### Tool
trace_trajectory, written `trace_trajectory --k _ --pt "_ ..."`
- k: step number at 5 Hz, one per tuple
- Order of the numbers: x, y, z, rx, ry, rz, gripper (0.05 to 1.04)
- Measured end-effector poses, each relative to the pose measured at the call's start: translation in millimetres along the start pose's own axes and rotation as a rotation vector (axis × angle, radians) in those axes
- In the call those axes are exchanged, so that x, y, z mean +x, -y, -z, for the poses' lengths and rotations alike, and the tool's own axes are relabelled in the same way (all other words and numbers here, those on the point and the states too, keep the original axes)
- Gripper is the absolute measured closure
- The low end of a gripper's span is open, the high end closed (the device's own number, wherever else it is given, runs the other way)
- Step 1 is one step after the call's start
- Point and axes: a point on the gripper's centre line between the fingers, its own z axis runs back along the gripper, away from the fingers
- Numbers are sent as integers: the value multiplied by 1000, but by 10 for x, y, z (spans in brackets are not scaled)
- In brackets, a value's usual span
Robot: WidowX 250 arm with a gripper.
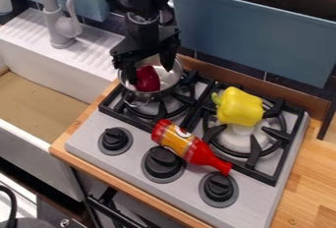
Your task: Put the red object on the right stove
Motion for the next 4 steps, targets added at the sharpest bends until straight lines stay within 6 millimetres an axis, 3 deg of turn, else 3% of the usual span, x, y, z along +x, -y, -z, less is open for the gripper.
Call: trace_trajectory --k 3,4 --pt "-161 -88 241 64 7 -44 84" --pt "-143 -41 222 65 4 -56 84"
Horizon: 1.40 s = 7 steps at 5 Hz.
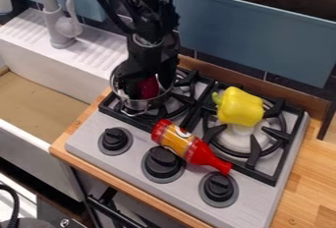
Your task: Put the red object on the right stove
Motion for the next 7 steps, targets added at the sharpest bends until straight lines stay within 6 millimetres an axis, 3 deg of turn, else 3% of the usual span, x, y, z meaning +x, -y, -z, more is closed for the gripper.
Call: trace_trajectory --k 1,2,7 --pt "9 39 44 12 -4 -7 116" --pt "37 95 16 -1 -1 -14 274" --pt "56 213 -16 1 29 -20 245"
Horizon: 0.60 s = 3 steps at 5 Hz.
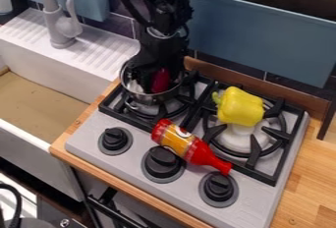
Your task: Put the red object on the right stove
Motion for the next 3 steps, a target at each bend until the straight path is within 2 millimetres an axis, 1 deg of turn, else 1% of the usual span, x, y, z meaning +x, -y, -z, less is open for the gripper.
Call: trace_trajectory --k 1,2,3 --pt "38 5 -319 -40 5 -20 246" --pt "16 -12 -482 -47 -11 -6 245" --pt "-52 14 -642 -50 -21 40 246"
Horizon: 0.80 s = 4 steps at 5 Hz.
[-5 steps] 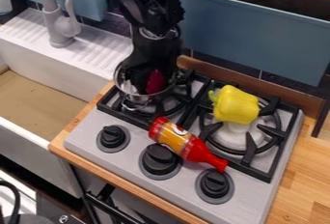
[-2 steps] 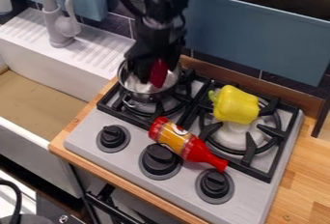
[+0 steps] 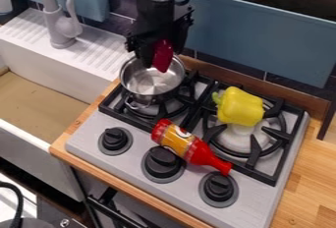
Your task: Put the red object on the right stove
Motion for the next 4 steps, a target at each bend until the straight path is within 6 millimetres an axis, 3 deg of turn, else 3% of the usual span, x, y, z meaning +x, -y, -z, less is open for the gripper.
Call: trace_trajectory --k 1,2,4 --pt "-207 26 -197 -14 -76 62 245" --pt "-468 78 -243 5 -128 128 246" --pt "-898 71 -147 4 -158 252 246"
